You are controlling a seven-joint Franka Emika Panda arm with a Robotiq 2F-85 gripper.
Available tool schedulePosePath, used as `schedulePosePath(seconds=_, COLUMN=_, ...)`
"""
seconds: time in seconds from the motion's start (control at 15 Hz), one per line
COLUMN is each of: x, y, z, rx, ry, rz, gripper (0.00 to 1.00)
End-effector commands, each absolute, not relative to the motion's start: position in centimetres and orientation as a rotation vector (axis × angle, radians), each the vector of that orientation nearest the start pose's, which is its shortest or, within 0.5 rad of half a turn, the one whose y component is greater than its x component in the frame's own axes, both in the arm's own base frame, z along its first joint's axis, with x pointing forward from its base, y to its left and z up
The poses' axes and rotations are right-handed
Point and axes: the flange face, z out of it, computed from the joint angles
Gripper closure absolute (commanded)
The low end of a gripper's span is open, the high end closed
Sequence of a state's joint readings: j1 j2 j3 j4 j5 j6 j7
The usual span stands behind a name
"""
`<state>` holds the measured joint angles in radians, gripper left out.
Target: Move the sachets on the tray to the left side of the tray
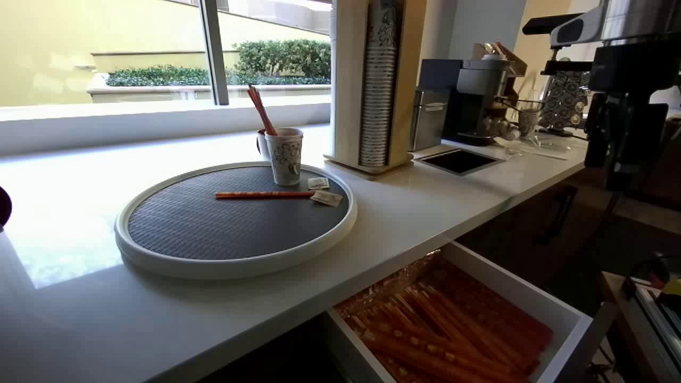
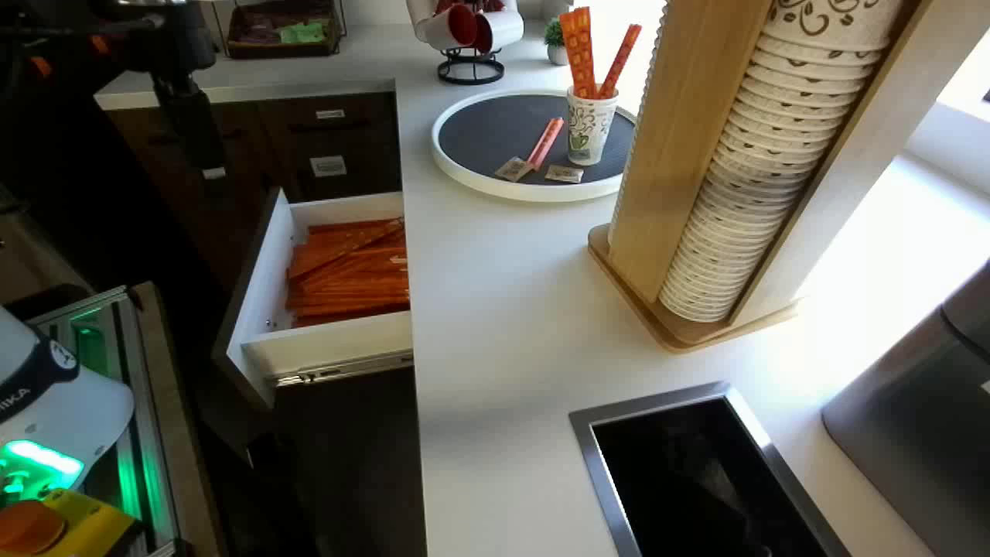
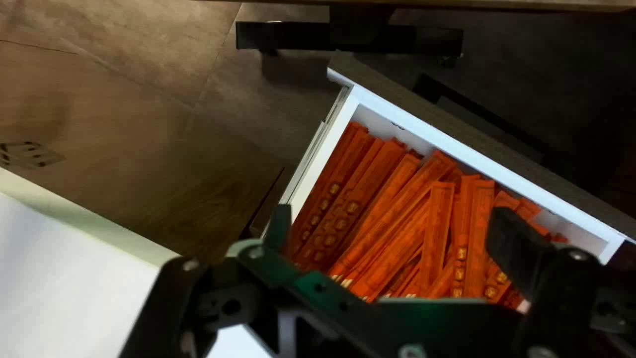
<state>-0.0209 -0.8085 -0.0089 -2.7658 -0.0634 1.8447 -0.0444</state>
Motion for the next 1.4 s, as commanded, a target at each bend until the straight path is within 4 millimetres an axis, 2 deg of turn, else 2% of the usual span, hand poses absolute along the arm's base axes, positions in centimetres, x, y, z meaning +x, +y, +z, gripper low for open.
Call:
schedulePosePath(seconds=0.0, x=28.9, y=-1.3, z=42.3, rx=-3.184, ry=-0.061, rz=0.196, gripper=0.00)
schedulePosePath(seconds=0.4, x=28.8, y=-1.3, z=41.6, rx=-3.181, ry=-0.062, rz=0.227, gripper=0.00)
schedulePosePath(seconds=0.47, x=29.7, y=-1.5, z=41.3, rx=-3.175, ry=-0.068, rz=0.229, gripper=0.00)
schedulePosePath(seconds=0.67, x=34.3, y=-1.7, z=41.2, rx=-3.177, ry=-0.081, rz=0.115, gripper=0.00)
schedulePosePath(seconds=1.07, x=45.2, y=-0.3, z=39.8, rx=-3.163, ry=-0.311, rz=-0.194, gripper=0.00)
schedulePosePath(seconds=1.33, x=52.2, y=0.5, z=39.2, rx=-3.171, ry=-0.422, rz=-0.290, gripper=0.00)
